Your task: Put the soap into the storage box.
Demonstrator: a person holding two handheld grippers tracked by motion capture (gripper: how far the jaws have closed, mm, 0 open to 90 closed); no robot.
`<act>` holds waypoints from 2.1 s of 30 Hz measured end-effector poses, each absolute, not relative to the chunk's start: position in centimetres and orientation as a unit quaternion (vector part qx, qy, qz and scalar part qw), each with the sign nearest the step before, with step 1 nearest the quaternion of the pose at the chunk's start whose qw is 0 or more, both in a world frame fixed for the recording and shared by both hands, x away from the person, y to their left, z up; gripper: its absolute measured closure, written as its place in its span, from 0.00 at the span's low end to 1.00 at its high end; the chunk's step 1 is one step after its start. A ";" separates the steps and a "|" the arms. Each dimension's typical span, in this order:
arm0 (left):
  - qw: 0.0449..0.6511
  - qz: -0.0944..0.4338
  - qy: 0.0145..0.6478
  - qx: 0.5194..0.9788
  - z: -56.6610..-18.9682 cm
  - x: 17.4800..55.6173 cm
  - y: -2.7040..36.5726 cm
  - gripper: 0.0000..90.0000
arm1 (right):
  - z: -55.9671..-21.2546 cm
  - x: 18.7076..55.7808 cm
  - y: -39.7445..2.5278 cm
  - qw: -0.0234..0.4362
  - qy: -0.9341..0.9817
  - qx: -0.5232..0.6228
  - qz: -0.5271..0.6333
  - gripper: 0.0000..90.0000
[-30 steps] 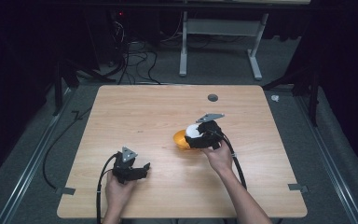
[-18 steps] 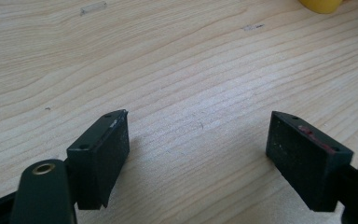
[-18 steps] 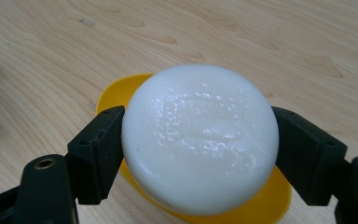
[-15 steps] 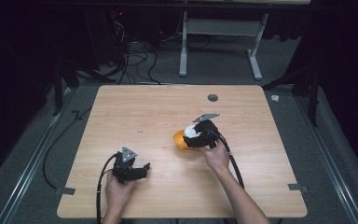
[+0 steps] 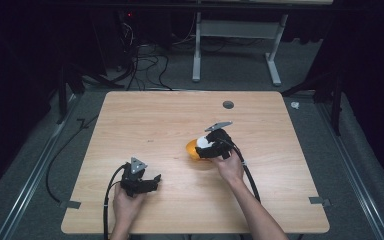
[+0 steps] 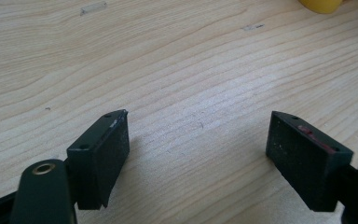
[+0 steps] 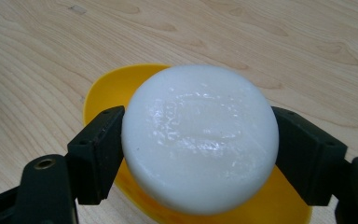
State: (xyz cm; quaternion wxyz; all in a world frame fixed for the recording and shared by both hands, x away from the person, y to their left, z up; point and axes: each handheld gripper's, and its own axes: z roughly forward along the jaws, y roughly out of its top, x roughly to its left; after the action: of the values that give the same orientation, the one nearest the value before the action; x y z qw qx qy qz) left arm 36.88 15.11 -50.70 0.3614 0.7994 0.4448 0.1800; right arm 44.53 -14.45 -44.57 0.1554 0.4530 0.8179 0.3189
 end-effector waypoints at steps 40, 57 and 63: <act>0.357 0.185 0.444 0.801 -50.7 36.9 15.0 0.24 | -40.7 42.1 -18.2 0.194 0.779 0.447 0.394 0.30; 0.357 0.185 0.444 0.801 -50.7 36.9 15.0 0.24 | -40.2 41.0 -20.5 0.227 0.762 0.456 0.401 0.31; 0.357 0.185 0.444 0.801 -50.7 36.9 15.0 0.24 | -40.1 40.6 -21.4 0.237 0.755 0.459 0.404 0.31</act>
State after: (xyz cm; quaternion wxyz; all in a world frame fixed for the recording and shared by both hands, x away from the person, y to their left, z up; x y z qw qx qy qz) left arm 36.87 15.02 -50.70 0.3571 0.8007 0.4441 0.1845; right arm 40.63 -21.35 -40.09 0.2365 0.4588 0.7552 0.4040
